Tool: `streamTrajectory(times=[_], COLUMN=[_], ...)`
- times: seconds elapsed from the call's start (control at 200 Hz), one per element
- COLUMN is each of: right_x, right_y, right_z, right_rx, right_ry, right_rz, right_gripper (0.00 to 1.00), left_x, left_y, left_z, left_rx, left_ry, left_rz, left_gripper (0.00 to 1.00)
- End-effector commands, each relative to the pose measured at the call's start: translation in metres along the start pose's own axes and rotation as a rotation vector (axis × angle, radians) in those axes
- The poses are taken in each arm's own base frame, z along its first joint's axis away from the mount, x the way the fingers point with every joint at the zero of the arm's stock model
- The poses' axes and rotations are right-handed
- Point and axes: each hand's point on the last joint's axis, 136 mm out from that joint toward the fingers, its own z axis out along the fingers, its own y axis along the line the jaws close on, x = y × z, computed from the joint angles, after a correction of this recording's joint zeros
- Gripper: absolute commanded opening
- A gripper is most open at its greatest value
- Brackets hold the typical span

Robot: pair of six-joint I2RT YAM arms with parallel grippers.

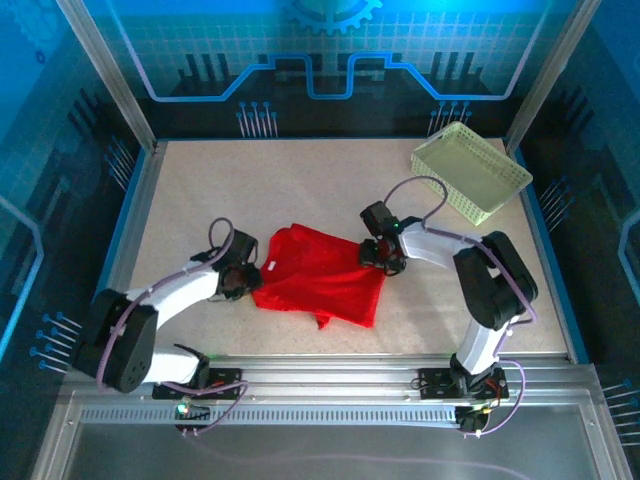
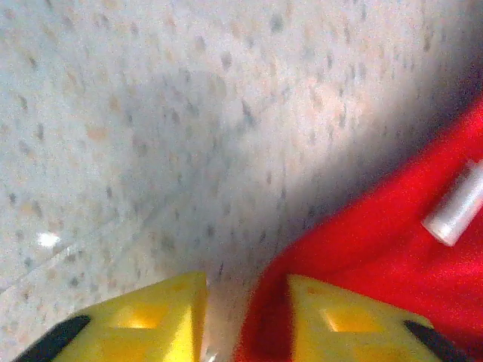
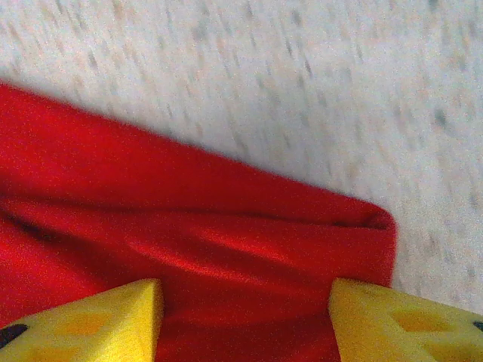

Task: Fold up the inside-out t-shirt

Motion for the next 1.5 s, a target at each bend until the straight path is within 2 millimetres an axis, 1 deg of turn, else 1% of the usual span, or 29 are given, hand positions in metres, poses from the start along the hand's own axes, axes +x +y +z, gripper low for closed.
streamTrajectory(times=[0.0, 0.07, 0.115, 0.155, 0.22, 0.27, 0.32, 0.435, 0.495, 0.57, 0.67, 0.705, 0.79, 0.855, 0.885, 0.915, 0.96, 1.025, 1.05, 1.08, 1.09, 1.121, 1.166, 1.206, 1.231, 1.251, 1.326, 1.411, 1.496], right_x=[0.024, 0.017, 0.008, -0.001, -0.015, -0.025, -0.029, -0.032, -0.032, -0.031, -0.026, -0.022, -0.009, 0.006, 0.014, 0.023, 0.038, 0.061, 0.068, 0.075, 0.083, 0.094, 0.103, 0.107, 0.107, 0.099, 0.077, 0.044, 0.008], right_y=[0.005, 0.020, 0.024, 0.029, 0.042, 0.052, 0.065, 0.088, 0.091, 0.080, 0.056, 0.049, 0.027, 0.011, 0.005, 0.001, -0.003, -0.001, 0.004, 0.014, 0.011, 0.020, 0.032, 0.036, 0.036, 0.044, 0.042, 0.035, 0.034], right_z=[-0.027, -0.049, -0.061, -0.066, -0.065, -0.061, -0.052, -0.032, -0.022, -0.010, 0.004, 0.007, 0.010, 0.009, 0.008, 0.007, 0.005, 0.000, -0.004, -0.011, -0.009, -0.015, -0.024, -0.031, -0.033, -0.042, -0.056, -0.069, -0.075], right_rx=[0.031, 0.015, 0.021, 0.014, -0.018, -0.024, -0.047, -0.099, -0.096, -0.068, -0.049, -0.044, 0.005, 0.041, 0.050, 0.045, 0.024, -0.004, -0.020, -0.040, -0.031, -0.045, -0.060, -0.056, -0.053, -0.076, -0.092, -0.079, -0.081], right_ry=[-0.010, -0.068, -0.102, -0.130, -0.149, -0.157, -0.138, -0.090, -0.069, -0.036, 0.013, 0.031, 0.059, 0.082, 0.093, 0.104, 0.118, 0.137, 0.136, 0.126, 0.138, 0.139, 0.128, 0.116, 0.107, 0.082, 0.011, -0.079, -0.122], right_rz=[-0.043, -0.134, -0.169, -0.209, -0.284, -0.325, -0.373, -0.411, -0.399, -0.346, -0.247, -0.221, -0.164, -0.120, -0.094, -0.069, -0.032, 0.005, 0.004, -0.006, -0.009, -0.031, -0.057, -0.073, -0.079, -0.079, -0.084, -0.103, -0.124], right_gripper=[0.63, 0.67, 0.69, 0.69, 0.70, 0.70, 0.70, 0.69, 0.69, 0.69, 0.69, 0.69, 0.69, 0.69, 0.69, 0.68, 0.68, 0.66, 0.66, 0.66, 0.66, 0.66, 0.66, 0.67, 0.67, 0.67, 0.67, 0.67, 0.67], left_x=[-0.025, -0.034, -0.036, -0.035, -0.021, -0.002, 0.018, 0.060, 0.080, 0.101, 0.111, 0.111, 0.100, 0.085, 0.077, 0.068, 0.054, 0.034, 0.026, 0.016, 0.013, 0.004, -0.006, -0.012, -0.013, -0.014, -0.016, -0.015, -0.017], left_y=[-0.016, -0.023, -0.020, -0.019, -0.022, -0.032, -0.043, -0.075, -0.097, -0.115, -0.111, -0.111, -0.105, -0.102, -0.105, -0.108, -0.106, -0.116, -0.118, -0.120, -0.122, -0.124, -0.131, -0.139, -0.142, -0.145, -0.148, -0.136, -0.116], left_z=[0.000, -0.009, -0.019, -0.031, -0.049, -0.056, -0.060, -0.057, -0.049, -0.036, -0.011, -0.004, 0.008, 0.013, 0.014, 0.014, 0.019, 0.026, 0.030, 0.035, 0.036, 0.040, 0.041, 0.036, 0.030, 0.024, 0.000, -0.020, -0.031], left_rx=[0.020, 0.019, -0.004, -0.022, -0.032, 0.010, 0.062, 0.173, 0.236, 0.254, 0.204, 0.211, 0.190, 0.181, 0.189, 0.193, 0.161, 0.189, 0.193, 0.198, 0.202, 0.205, 0.221, 0.239, 0.243, 0.246, 0.250, 0.237, 0.172], left_ry=[0.018, 0.002, -0.037, -0.085, -0.135, -0.135, -0.122, -0.073, -0.025, 0.032, 0.083, 0.085, 0.090, 0.072, 0.060, 0.048, 0.036, 0.039, 0.039, 0.038, 0.040, 0.047, 0.062, 0.066, 0.062, 0.052, 0.018, -0.005, -0.033], left_rz=[0.056, 0.056, 0.042, 0.048, 0.067, 0.079, 0.077, 0.104, 0.130, 0.149, 0.121, 0.111, 0.082, 0.081, 0.093, 0.116, 0.142, 0.179, 0.187, 0.196, 0.201, 0.205, 0.212, 0.232, 0.250, 0.263, 0.288, 0.269, 0.244], left_gripper=[0.44, 0.52, 0.55, 0.56, 0.58, 0.57, 0.57, 0.56, 0.55, 0.54, 0.55, 0.55, 0.53, 0.52, 0.52, 0.52, 0.51, 0.50, 0.50, 0.50, 0.50, 0.50, 0.51, 0.54, 0.57, 0.59, 0.66, 0.73, 0.74])
